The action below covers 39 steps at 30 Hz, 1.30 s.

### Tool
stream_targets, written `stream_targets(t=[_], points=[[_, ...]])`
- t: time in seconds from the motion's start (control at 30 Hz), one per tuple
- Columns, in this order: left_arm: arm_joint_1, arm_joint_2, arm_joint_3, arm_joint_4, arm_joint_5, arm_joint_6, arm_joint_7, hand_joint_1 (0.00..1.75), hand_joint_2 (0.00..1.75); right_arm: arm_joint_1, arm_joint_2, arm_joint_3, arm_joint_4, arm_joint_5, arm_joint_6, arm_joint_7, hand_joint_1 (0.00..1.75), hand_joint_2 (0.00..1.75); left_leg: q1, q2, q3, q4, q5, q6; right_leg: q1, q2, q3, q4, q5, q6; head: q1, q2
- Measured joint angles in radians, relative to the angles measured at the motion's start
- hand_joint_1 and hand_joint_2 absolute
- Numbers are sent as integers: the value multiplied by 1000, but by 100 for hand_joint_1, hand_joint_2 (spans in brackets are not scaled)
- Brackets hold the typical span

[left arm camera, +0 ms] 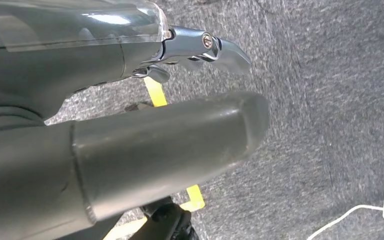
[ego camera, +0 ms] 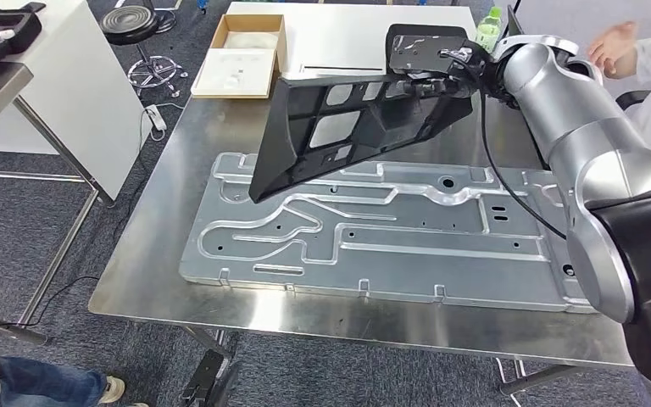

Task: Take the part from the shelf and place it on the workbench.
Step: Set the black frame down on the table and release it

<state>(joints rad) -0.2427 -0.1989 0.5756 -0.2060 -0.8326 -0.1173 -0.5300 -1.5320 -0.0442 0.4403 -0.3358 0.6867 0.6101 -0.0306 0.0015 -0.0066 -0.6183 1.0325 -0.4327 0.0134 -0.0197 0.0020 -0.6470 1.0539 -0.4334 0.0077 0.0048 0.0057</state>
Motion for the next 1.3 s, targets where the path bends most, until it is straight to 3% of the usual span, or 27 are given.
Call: stream_targets(t=[0.07, 0.17, 0.23, 0.27, 0.37, 0.43, 0.57, 0.6, 0.7, 0.73, 0.77, 0.8, 0.87, 0.93, 1.0, 1.07, 1.13, 1.2, 1.23, 1.27, 1.3], points=[[1, 0, 0, 0, 2, 1, 0, 0, 0, -4, 3, 0, 8, -1, -1, 4, 0, 0, 3, 1, -11, 29, -23, -12, -3, 0, 2, -4, 3, -13, 0, 0], [2, 1, 0, 0, 2, 3, 0, 0, 0, -6, 9, 6, 16, 3, -31, 1, 0, 0, 7, 2, -87, 202, -111, -26, -4, 1, 2, -7, 5, -23, 0, 0], [2, 1, 0, 0, 3, 7, 1, 0, 0, 6, 9, 20, 13, 38, -144, -6, 0, 0, 9, 2, -128, 282, -128, -27, -2, 1, 3, -6, 4, -24, 0, 0], [2, 1, 0, 0, 3, 10, 2, 0, 0, 16, 9, 33, 5, 71, -248, -6, 0, 0, 9, 2, -123, 266, -108, -25, -1, 2, 4, -6, 4, -24, 0, 0], [1, 1, 0, 0, 2, 25, 9, 0, 0, 48, 7, 89, -29, 208, -633, 19, 0, 0, 4, 1, -32, 69, -12, -7, 1, 3, 6, -7, 3, -21, 0, 0], [-1, -1, 0, 0, 1, 31, 14, 0, 0, 57, 3, 131, -39, 284, -787, 36, 0, 0, -2, 1, 2, -3, 5, 3, 1, 5, 6, -10, 5, -13, 0, 0], [-2, -6, -1, 0, 1, 36, 18, 0, 0, 74, -10, 179, -48, 333, -841, 45, 0, 0, 0, 4, 17, -32, 17, 19, 0, 4, 5, -6, -5, 9, 0, 0], [-3, -7, -1, 0, 1, 36, 18, 0, 0, 76, -14, 188, -49, 344, -851, 50, 0, 0, 2, 5, 20, -41, 23, 24, 0, 4, -9, 25, -26, 13, 0, 0], [-4, -10, -1, 0, -1, 37, 18, 0, 0, 93, -29, 221, -55, 403, -937, 71, 0, 0, 2, 6, 20, -44, 25, 30, -2, 3, -93, 204, -109, 21, 0, 0], [-3, -11, -1, 0, -2, 37, 19, 0, 0, 104, -36, 233, -57, 424, -977, 77, 0, 0, 2, 5, 20, -42, 24, 31, -3, 3, -111, 240, -115, 24, 0, 0], [-2, -12, -1, 0, -3, 37, 19, 0, 0, 113, -44, 243, -61, 442, -1016, 81, 0, 0, 3, 4, 20, -39, 22, 30, -5, 3, -113, 240, -101, 26, 0, 0], [-2, -14, -2, 0, -4, 38, 20, 0, 0, 121, -50, 251, -65, 456, -1047, 82, 0, 0, 3, 3, 20, -34, 19, 28, -7, 2, -96, 201, -71, 27, 0, 0], [-3, -16, -3, 0, -5, 39, 20, 0, 0, 127, -57, 261, -72, 468, -1078, 79, 0, 0, 2, 3, 16, -18, 7, 20, -9, -1, -36, 72, -11, 28, 0, 0], [-5, -17, -4, 0, -5, 41, 21, 0, 0, 131, -60, 264, -74, 451, -1058, 67, 0, 0, -1, 3, 9, -3, -2, 9, -6, -1, -3, 3, 5, 19, 0, 0], [-6, -17, -4, 0, -3, 40, 22, 0, 0, 136, -61, 254, -74, 364, -949, 28, 0, 0, -1, 3, 7, -1, -4, 3, -1, 0, -3, 1, 1, 6, 0, 0], [-6, -16, -4, 0, 1, 37, 22, 0, 0, 140, -54, 221, -72, 247, -780, 1, 0, 0, 1, 3, 1, 15, -18, -6, -3, 0, -2, -2, 4, -7, 0, 0], [-7, -16, -4, 0, 5, 34, 21, 0, 0, 142, -42, 188, -69, 196, -682, 17, 0, 0, 4, 3, -36, 99, -69, -18, -7, 1, -2, -5, 7, -17, -1, 0], [-8, -15, -4, 0, 5, 33, 21, 0, 0, 146, -38, 174, -67, 216, -700, 49, 0, 0, 6, 4, -99, 234, -129, -25, -6, 2, -3, -5, 7, -20, -1, 0], [-7, -15, -4, 0, 5, 33, 21, 0, 0, 150, -38, 171, -66, 234, -730, 64, 0, 0, 7, 4, -122, 280, -139, -26, -5, 2, -2, -4, 6, -21, -2, 0], [-6, -15, -4, 0, 5, 34, 21, 0, 0, 154, -38, 171, -66, 249, -759, 75, 0, 0, 7, 4, -129, 288, -130, -24, -4, 2, -2, -4, 5, -21, -1, 0], [-5, -15, -4, 0, 5, 34, 21, 0, 0, 156, -38, 170, -66, 251, -776, 78, 0, 0, 7, 4, -115, 255, -102, -20, -2, 2, 0, -4, 4, -22, -2, 0]])
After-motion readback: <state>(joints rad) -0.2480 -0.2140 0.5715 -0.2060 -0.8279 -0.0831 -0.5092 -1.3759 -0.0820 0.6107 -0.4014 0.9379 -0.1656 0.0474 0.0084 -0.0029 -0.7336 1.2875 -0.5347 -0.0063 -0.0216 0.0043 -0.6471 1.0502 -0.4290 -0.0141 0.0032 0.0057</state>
